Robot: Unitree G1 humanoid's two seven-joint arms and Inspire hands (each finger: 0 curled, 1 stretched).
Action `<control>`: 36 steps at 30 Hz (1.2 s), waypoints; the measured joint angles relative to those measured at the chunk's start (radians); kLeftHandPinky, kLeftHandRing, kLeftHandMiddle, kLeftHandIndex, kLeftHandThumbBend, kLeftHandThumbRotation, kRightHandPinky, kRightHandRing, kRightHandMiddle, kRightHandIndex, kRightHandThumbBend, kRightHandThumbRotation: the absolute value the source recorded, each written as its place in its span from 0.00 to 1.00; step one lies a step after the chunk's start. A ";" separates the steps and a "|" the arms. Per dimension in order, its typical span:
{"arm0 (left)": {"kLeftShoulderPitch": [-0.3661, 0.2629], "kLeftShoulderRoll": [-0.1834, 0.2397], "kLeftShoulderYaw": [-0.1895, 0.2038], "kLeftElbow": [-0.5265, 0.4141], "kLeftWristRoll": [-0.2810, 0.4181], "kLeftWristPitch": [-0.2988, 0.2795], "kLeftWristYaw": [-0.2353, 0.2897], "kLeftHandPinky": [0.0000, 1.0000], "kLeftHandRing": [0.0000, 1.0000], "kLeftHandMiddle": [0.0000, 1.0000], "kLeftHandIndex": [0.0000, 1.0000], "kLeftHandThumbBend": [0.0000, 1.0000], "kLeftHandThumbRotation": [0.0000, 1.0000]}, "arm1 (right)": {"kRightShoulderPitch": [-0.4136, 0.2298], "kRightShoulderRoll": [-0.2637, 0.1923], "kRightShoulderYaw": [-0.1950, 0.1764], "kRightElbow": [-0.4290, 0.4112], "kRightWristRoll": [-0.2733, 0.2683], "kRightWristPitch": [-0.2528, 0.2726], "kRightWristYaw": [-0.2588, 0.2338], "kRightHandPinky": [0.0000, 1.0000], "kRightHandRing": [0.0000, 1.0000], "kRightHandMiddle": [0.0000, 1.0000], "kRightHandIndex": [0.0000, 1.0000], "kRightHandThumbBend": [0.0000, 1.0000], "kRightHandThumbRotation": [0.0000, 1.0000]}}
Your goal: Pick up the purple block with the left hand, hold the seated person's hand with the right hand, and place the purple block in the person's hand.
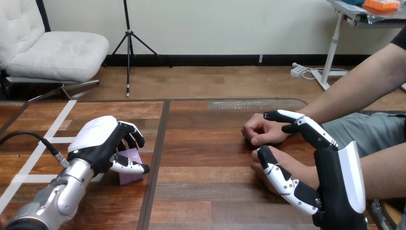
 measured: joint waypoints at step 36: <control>0.025 -0.017 0.025 0.005 -0.052 -0.107 0.121 0.42 0.46 0.52 0.55 0.58 0.05 | 0.000 0.000 -0.005 -0.002 0.006 0.000 0.020 0.65 0.73 0.71 0.70 0.42 0.43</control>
